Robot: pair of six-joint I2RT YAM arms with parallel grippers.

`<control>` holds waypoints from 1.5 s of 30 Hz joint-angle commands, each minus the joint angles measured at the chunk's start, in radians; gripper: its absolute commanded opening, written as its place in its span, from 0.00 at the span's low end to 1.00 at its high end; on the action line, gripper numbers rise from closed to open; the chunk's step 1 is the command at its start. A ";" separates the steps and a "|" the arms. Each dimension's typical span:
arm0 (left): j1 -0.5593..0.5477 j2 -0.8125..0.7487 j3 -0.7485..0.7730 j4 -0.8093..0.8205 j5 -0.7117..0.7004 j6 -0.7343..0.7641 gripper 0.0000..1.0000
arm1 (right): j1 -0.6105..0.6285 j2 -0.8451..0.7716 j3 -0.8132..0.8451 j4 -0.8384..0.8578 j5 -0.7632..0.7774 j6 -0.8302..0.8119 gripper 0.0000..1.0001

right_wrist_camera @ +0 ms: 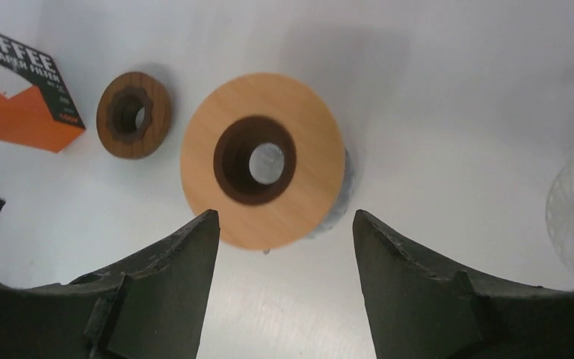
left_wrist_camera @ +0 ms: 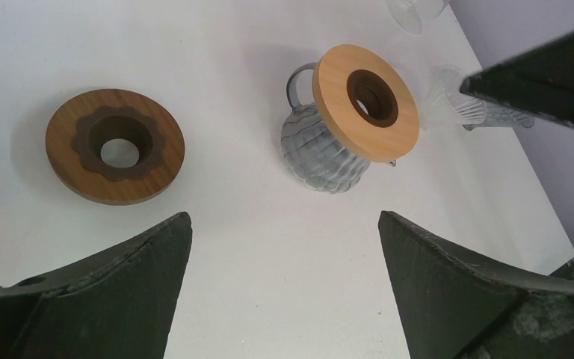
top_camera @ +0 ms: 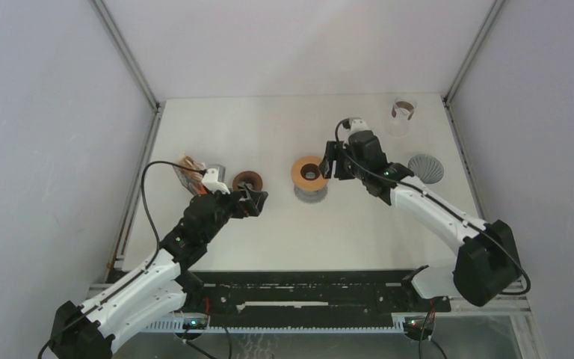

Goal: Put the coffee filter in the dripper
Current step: Adjust the dripper holder at the coffee server.

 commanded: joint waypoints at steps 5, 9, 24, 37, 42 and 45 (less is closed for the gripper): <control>0.007 -0.015 0.062 0.018 0.002 0.034 1.00 | -0.036 0.224 0.216 -0.086 -0.033 -0.066 0.76; 0.006 -0.013 0.054 0.030 -0.002 0.044 1.00 | -0.036 0.299 0.280 -0.126 -0.012 -0.085 0.76; 0.007 0.008 0.052 0.041 0.016 0.048 1.00 | -0.022 0.382 0.345 -0.207 0.036 -0.117 0.71; 0.006 0.003 0.055 0.039 0.021 0.044 1.00 | -0.025 0.337 0.325 -0.230 -0.011 -0.117 0.53; 0.006 0.001 0.055 0.038 0.025 0.043 1.00 | -0.023 0.330 0.325 -0.240 -0.026 -0.109 0.52; 0.007 -0.004 0.052 0.036 0.022 0.043 1.00 | -0.020 0.330 0.322 -0.239 -0.030 -0.105 0.52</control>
